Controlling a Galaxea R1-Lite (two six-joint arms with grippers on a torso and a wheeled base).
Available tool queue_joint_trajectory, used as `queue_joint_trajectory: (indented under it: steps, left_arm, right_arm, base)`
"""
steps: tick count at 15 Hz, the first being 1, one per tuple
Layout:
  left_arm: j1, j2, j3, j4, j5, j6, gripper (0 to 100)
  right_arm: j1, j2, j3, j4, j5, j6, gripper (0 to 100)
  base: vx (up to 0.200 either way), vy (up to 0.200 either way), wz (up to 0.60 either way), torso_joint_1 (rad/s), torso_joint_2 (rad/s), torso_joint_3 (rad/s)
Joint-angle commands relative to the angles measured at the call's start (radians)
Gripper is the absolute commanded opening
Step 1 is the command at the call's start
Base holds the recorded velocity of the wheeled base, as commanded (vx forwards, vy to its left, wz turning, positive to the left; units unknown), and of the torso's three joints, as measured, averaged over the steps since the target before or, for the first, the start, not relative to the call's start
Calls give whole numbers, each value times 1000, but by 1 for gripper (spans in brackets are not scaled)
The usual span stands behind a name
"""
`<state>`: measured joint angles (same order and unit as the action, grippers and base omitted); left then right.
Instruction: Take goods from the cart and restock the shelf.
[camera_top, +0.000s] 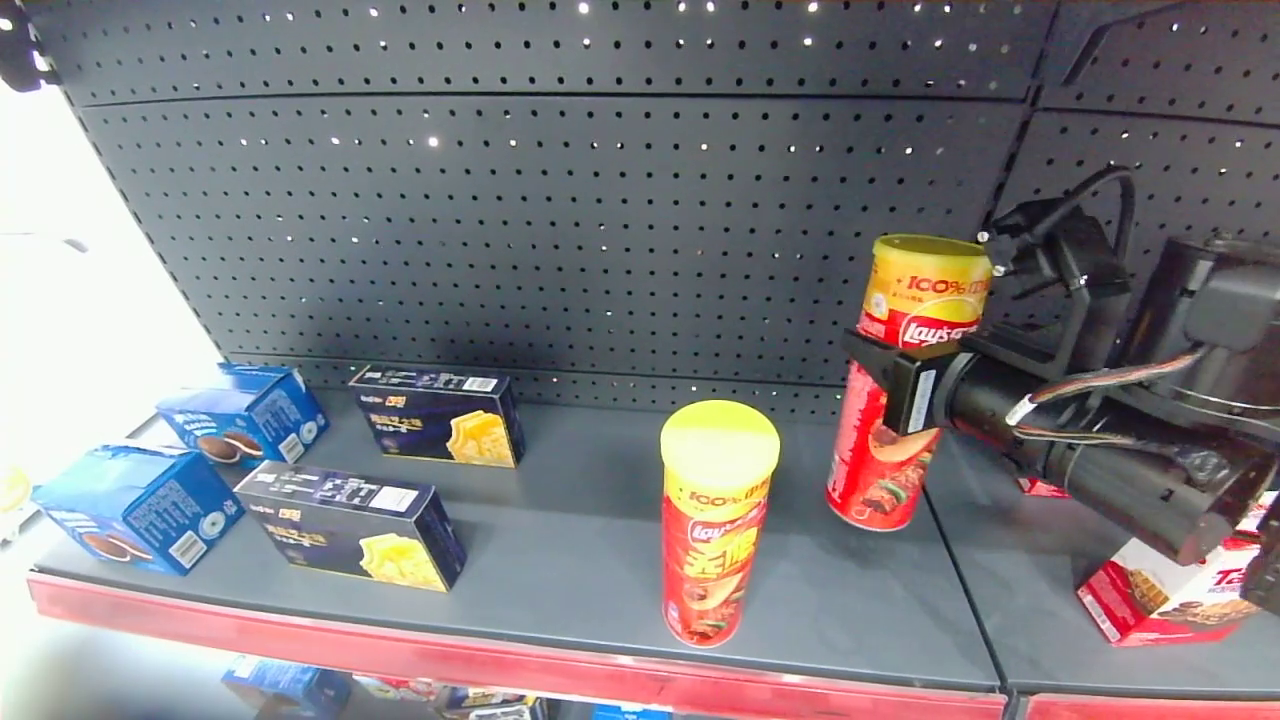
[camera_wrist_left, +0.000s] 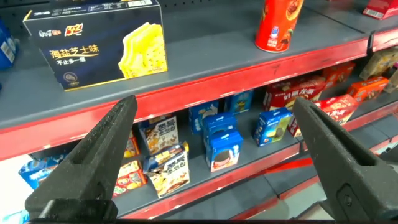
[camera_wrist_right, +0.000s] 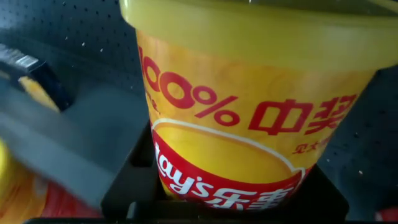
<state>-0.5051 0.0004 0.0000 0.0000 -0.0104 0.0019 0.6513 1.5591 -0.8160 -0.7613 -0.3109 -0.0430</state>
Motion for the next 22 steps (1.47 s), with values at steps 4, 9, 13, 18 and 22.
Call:
queue_joint_trajectory:
  steps: [4, 9, 13, 18, 22]
  left_arm:
    - [0, 0, 0, 2, 0, 0, 100]
    - [-1, 0, 0, 0, 0, 0, 100]
    - [0, 0, 0, 0, 0, 0, 100]
    - [0, 0, 0, 2, 0, 0, 100]
    - [0, 0, 0, 0, 0, 0, 100]
  right_arm:
    - [-5, 234, -98, -115, -94, 0, 0]
    - [5, 369, -269, -138, -186, 0, 0]
    - [21, 427, -328, -138, -235, 0, 0]
    - [21, 472, -376, -138, -243, 3, 0]
    - [18, 516, -408, -151, -243, 8, 0]
  base:
    - [0, 0, 0, 0, 0, 0]
    - [0, 0, 0, 0, 0, 0]
    - [0, 0, 0, 0, 0, 0]
    - [0, 0, 0, 0, 0, 0]
    - [0, 0, 0, 0, 0, 0]
